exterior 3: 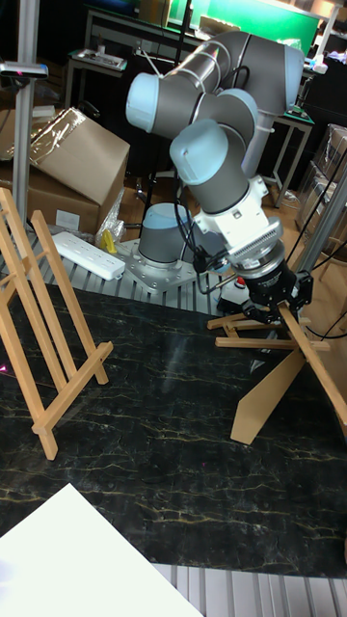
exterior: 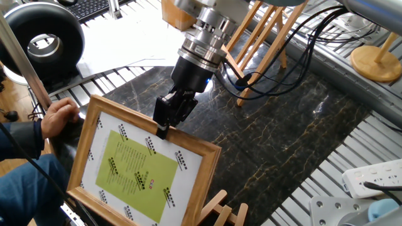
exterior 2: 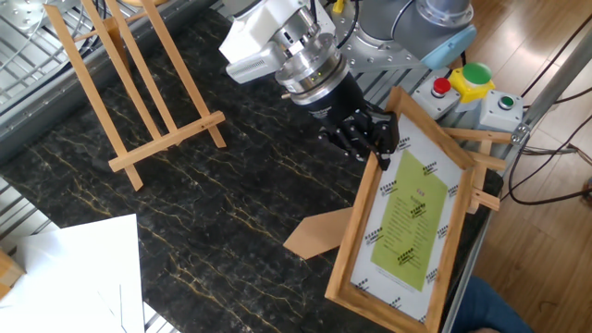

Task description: Take the photo frame down from the bracket

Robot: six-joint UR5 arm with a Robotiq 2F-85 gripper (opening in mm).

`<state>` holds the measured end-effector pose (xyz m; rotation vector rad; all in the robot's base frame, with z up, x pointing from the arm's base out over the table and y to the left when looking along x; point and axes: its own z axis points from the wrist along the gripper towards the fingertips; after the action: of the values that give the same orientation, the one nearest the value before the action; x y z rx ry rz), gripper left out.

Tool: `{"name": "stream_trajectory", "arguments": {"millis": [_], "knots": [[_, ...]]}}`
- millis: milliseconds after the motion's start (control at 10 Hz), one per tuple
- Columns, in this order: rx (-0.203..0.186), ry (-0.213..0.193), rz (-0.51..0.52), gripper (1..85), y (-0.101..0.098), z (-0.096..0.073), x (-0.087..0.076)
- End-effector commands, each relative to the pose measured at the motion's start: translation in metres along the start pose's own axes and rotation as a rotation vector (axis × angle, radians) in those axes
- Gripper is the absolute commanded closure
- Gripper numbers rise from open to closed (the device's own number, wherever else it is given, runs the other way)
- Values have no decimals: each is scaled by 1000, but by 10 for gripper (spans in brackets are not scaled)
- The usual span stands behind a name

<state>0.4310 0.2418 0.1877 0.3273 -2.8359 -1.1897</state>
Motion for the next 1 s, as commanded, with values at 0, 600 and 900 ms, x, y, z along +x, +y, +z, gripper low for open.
{"name": "stream_trajectory", "arguments": {"millis": [0, 600, 900], "knots": [[46, -4, -53, 843, -32, 7, -3], [245, 18, -108, 803, -94, 8, -4], [287, 36, -139, 683, -102, 6, -3]]}}
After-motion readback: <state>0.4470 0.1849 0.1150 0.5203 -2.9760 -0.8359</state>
